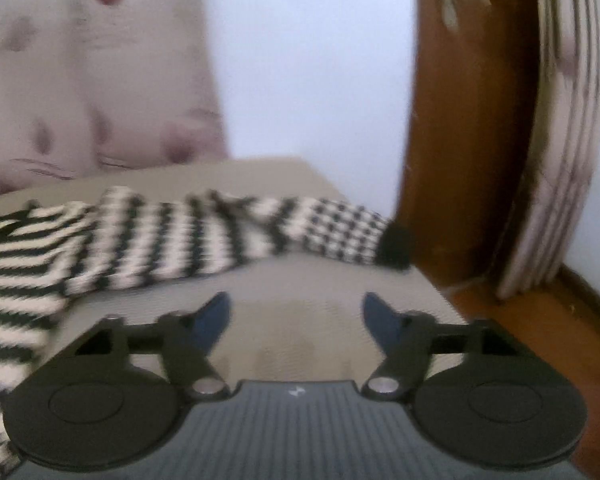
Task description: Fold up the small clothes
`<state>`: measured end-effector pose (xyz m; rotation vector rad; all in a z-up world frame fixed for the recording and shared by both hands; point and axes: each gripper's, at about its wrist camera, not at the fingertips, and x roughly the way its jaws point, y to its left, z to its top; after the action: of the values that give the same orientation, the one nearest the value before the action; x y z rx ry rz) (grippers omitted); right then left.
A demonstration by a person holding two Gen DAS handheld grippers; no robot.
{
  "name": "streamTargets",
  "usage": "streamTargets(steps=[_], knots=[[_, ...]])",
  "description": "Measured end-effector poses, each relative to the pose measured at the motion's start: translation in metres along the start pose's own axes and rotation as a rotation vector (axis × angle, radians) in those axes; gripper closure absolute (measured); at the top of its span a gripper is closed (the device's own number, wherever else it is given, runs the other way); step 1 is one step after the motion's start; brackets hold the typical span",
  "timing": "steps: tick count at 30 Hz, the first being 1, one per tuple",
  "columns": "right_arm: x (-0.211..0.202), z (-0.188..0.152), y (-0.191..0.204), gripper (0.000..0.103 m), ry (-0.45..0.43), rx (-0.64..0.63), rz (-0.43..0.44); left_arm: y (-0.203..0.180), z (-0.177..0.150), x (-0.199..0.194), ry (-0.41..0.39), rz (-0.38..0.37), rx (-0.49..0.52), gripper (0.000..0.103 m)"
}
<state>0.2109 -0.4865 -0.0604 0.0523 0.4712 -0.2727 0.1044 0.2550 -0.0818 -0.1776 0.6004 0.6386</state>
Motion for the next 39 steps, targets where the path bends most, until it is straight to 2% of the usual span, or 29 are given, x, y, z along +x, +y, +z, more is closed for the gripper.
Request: streamTargets(steps=[1,2,7,9,11,12,13,15,16,18,20,23,27,29,31,32,34,38,39], knots=[[0.01,0.004,-0.006,0.051,0.019,0.019,0.014,-0.002,-0.002,0.002,0.002,0.011,0.005,0.008],[0.021,0.007,-0.01,0.054,0.036,0.03,0.038,-0.004,-0.003,0.004,0.006,0.021,0.014,0.008],[0.063,0.023,0.02,0.054,0.075,-0.099,0.135,-0.013,-0.006,0.003,-0.017,0.058,0.067,0.005],[0.085,0.035,0.031,0.054,0.109,-0.141,0.131,-0.018,-0.006,0.003,-0.02,0.074,0.101,0.002],[0.111,0.057,0.036,0.059,0.123,-0.179,0.075,-0.024,-0.006,0.004,-0.02,0.098,0.135,0.0],[0.12,0.072,0.033,0.06,0.098,-0.175,0.03,-0.027,-0.006,0.004,-0.025,0.111,0.151,0.0],[0.124,0.091,0.026,0.06,0.03,-0.147,-0.037,-0.029,-0.006,0.003,-0.032,0.121,0.167,0.0],[0.115,0.127,0.003,0.059,-0.17,-0.027,-0.204,-0.033,-0.008,0.002,-0.046,0.138,0.196,0.0],[0.106,0.14,-0.013,0.057,-0.243,0.069,-0.243,-0.035,-0.009,0.002,-0.05,0.146,0.207,0.0],[0.091,0.151,-0.042,0.057,-0.282,0.213,-0.137,-0.038,-0.01,0.001,-0.057,0.157,0.222,0.0],[0.081,0.148,-0.055,0.056,-0.232,0.195,-0.073,-0.039,-0.011,0.0,-0.066,0.165,0.235,0.0],[0.07,0.119,-0.052,0.055,-0.117,0.059,-0.013,-0.044,-0.013,-0.002,-0.083,0.181,0.267,0.0],[0.07,0.062,-0.006,0.055,-0.005,-0.228,0.024,-0.049,-0.016,-0.003,-0.106,0.191,0.314,0.0],[0.081,0.047,0.014,0.055,0.021,-0.295,0.038,-0.05,-0.018,-0.003,-0.11,0.193,0.321,0.0],[0.098,0.043,0.035,0.055,0.037,-0.358,0.018,-0.05,-0.017,-0.003,-0.106,0.189,0.31,0.0],[0.109,0.045,0.039,0.056,0.051,-0.386,-0.005,-0.049,-0.016,-0.003,-0.103,0.187,0.305,0.0],[0.123,0.055,0.045,0.056,0.026,-0.425,-0.152,-0.049,-0.016,-0.003,-0.1,0.185,0.299,0.0],[0.118,0.127,0.019,0.055,-0.237,-0.282,-0.52,-0.051,-0.017,-0.003,-0.104,0.198,0.313,0.0],[0.107,0.143,0.009,0.055,-0.299,-0.231,-0.557,-0.052,-0.017,-0.004,-0.106,0.201,0.317,0.0]])
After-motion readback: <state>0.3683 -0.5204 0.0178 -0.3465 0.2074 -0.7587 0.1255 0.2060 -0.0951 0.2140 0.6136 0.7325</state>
